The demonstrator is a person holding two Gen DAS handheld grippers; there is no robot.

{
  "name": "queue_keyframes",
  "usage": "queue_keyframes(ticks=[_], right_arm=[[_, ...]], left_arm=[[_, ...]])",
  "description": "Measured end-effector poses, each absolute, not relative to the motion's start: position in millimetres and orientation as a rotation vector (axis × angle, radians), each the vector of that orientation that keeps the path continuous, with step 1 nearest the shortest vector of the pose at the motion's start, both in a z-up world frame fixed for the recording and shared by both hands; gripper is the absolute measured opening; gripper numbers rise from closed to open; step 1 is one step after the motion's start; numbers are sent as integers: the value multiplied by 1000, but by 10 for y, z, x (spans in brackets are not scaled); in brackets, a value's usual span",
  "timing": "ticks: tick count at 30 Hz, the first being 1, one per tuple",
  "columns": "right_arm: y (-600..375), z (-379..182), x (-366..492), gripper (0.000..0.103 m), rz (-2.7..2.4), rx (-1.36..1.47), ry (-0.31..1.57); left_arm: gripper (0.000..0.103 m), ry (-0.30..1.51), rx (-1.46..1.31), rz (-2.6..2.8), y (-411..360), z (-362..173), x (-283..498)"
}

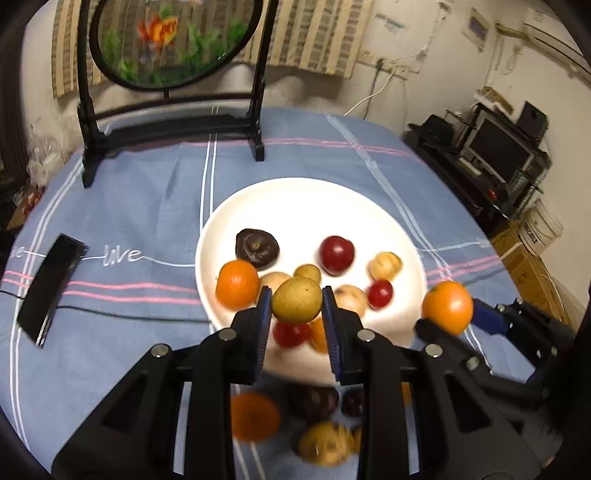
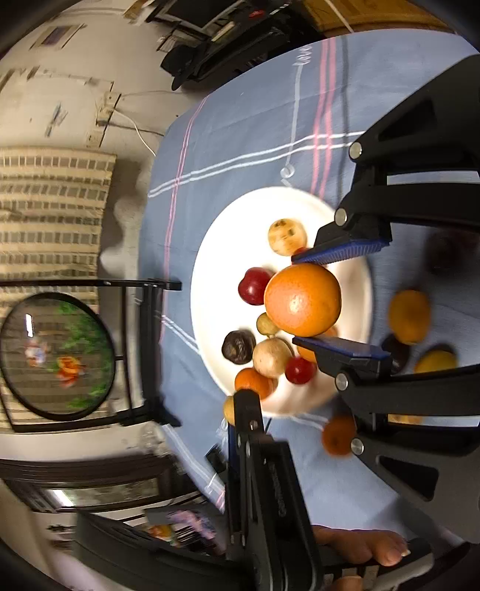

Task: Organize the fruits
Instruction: 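Carry yellow fruit and orange onto the white plate and open both tools, then withdraw both open tools back to the fruit cluster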

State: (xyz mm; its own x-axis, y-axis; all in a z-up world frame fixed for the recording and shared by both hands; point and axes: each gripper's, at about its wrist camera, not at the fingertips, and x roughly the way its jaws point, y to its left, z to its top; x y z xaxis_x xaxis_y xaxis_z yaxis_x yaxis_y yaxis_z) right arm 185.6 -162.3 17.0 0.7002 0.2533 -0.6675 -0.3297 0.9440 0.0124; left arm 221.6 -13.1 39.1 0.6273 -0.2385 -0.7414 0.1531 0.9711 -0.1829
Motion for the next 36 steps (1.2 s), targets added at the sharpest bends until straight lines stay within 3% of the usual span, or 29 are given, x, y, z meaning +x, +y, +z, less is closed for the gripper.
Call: queue_keyframes(ticks=[12,14,15,18,27,31,33,36], right_arm=[[-1376,-175,2505,38,278,-141,863],[-1359,-194,2529,43,271,-144,866],[-1343,-194,2531,47,267,-151,867],[-1325,-199,2507,47,258,-185,875],[-1646,0,2102,47,257,-137,778],[-1839,40,1872,50,251,-81,769],[-1938,42,1705,60,240,-51,759],[-2081,6,1426,60,255,-1,757]], left_arm=[[28,946,-62,-189,-254,-8,2781],[28,947,-47,-181,-282,-42,2792],[32,943,-44,-180,-293,-45,2794],[52,933,-57,-206,-315,-12,2762],[81,816,-70,-205,-249,315,2303],[86,784,-61,-212,-203,403,2043],[86,776,-63,-214,-147,418,1880],[89,759,-55,-206,-70,397,1663]])
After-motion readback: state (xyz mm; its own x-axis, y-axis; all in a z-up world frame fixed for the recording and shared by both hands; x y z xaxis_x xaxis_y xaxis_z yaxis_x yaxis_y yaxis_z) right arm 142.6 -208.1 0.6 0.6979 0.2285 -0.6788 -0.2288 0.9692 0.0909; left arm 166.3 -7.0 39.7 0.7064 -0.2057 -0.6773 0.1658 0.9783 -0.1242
